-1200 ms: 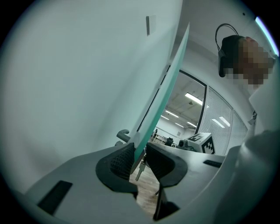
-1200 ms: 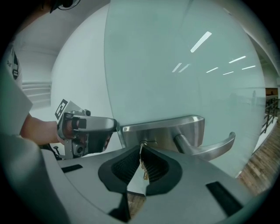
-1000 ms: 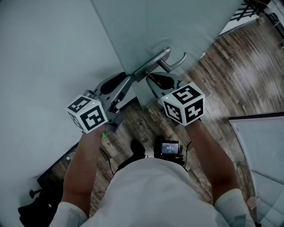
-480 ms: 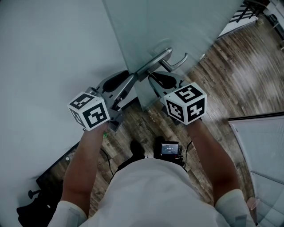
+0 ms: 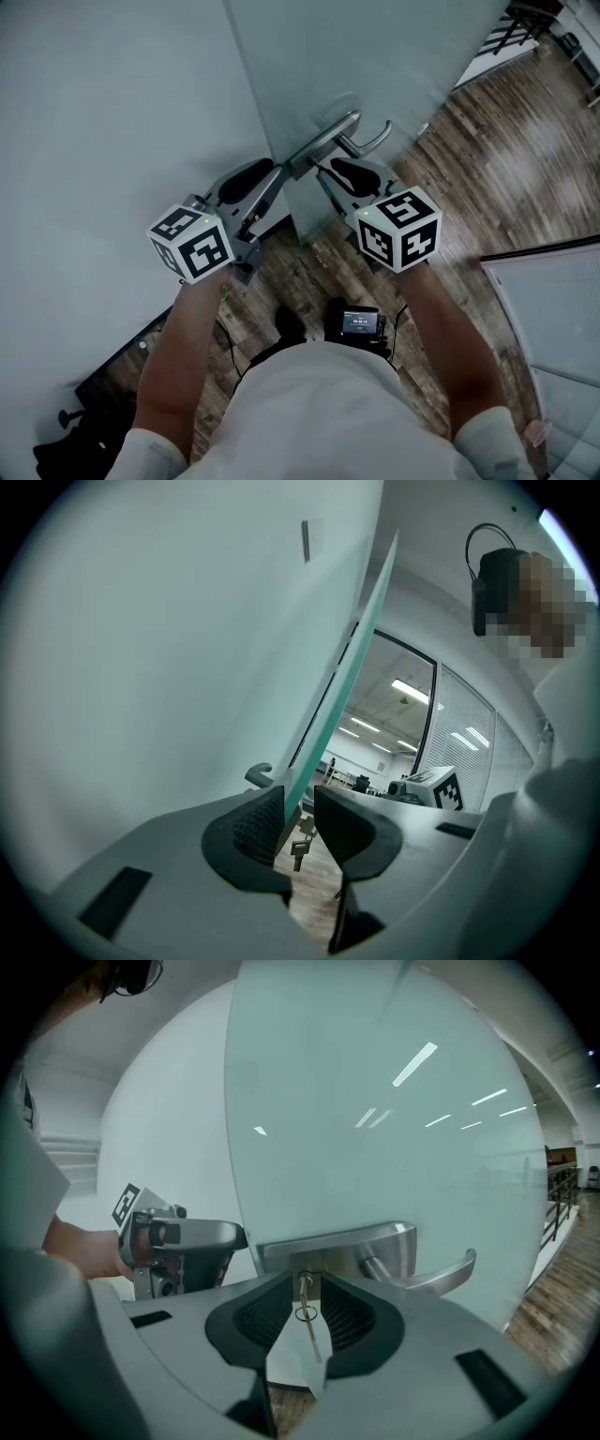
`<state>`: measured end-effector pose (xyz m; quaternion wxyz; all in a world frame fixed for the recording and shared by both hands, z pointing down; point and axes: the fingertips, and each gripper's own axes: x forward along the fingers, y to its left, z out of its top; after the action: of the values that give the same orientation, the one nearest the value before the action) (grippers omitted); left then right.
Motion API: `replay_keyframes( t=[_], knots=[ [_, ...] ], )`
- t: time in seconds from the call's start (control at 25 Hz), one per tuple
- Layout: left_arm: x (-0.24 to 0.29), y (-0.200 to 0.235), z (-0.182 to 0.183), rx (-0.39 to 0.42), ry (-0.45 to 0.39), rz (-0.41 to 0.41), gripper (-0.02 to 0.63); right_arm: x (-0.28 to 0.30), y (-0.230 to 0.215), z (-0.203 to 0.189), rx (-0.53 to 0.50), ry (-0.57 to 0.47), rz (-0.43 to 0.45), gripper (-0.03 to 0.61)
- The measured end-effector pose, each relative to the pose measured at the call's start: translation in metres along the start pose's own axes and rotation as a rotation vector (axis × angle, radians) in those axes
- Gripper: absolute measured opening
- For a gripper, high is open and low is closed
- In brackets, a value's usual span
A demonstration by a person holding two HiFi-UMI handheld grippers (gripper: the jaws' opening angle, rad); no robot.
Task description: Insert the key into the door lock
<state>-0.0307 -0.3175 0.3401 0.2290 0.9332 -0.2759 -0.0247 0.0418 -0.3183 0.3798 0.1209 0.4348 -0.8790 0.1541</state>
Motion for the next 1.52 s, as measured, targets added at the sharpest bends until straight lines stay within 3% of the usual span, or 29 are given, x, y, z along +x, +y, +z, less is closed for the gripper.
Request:
replay_keyframes(
  t=[0.36, 0.92, 1.52],
  knots=[
    [-0.011, 0.003, 0.005, 0.015, -0.036, 0.036, 0.095, -0.014, -0.001, 0.01, -0.011, -0.034, -0.025, 0.075],
    [-0.018, -0.003, 0.013, 0.052, -0.029, 0.047, 0.027, -0.025, -0.001, 0.027, -0.059, -0.05, -0.08, 0.063],
    [-0.034, -0.038, 0.043, 0.185, -0.015, 0.073, 0.018, -0.064, 0.013, 0.077, -0.079, -0.177, -0.086, 0.035]
  ],
)
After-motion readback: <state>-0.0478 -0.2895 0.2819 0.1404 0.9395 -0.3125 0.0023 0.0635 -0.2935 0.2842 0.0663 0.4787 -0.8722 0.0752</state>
